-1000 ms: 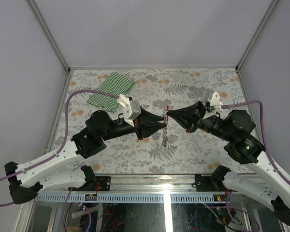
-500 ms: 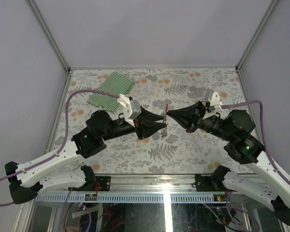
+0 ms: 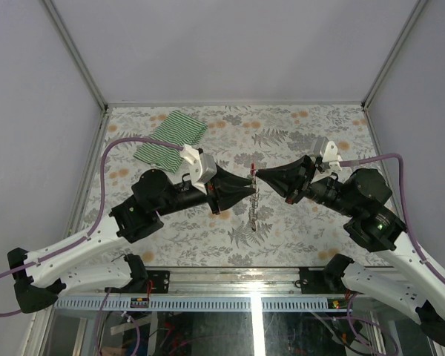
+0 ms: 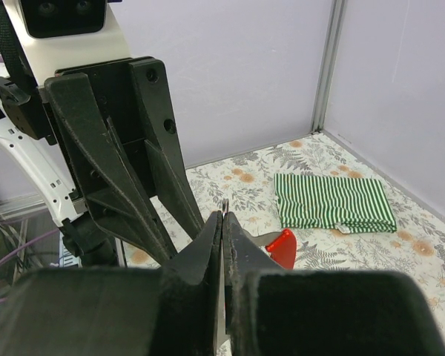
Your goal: Put the keys on the keyring
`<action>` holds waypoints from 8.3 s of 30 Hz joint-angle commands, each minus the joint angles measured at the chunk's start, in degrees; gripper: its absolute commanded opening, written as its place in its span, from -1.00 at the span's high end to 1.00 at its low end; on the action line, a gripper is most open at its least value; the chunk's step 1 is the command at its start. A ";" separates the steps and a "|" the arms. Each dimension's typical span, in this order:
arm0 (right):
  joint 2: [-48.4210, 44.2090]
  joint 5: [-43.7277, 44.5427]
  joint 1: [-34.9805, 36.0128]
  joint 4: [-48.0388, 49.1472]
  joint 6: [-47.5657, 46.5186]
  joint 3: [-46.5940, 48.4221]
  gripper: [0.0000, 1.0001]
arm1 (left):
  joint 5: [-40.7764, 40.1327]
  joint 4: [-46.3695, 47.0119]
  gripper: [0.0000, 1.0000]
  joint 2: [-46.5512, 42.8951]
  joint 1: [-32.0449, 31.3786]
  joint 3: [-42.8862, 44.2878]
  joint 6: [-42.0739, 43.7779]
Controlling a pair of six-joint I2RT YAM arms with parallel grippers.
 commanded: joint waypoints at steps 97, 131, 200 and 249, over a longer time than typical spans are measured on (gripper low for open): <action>29.24 -1.51 20.40 -5.33 0.49 -12.91 -0.35 | -21.01 -27.36 0.07 -5.22 24.51 -1.42 -14.37; 60.63 2.27 28.44 -15.32 -30.54 2.48 -0.08 | -23.08 -30.79 0.03 -8.25 26.04 0.38 -11.85; 41.07 10.56 4.60 -11.19 1.98 -8.90 0.12 | -19.38 -31.13 -0.43 2.95 27.86 -11.29 -23.74; 34.86 2.65 -11.54 -7.58 15.93 -13.77 -0.02 | -23.67 -14.22 -0.23 13.71 6.58 -20.85 -28.26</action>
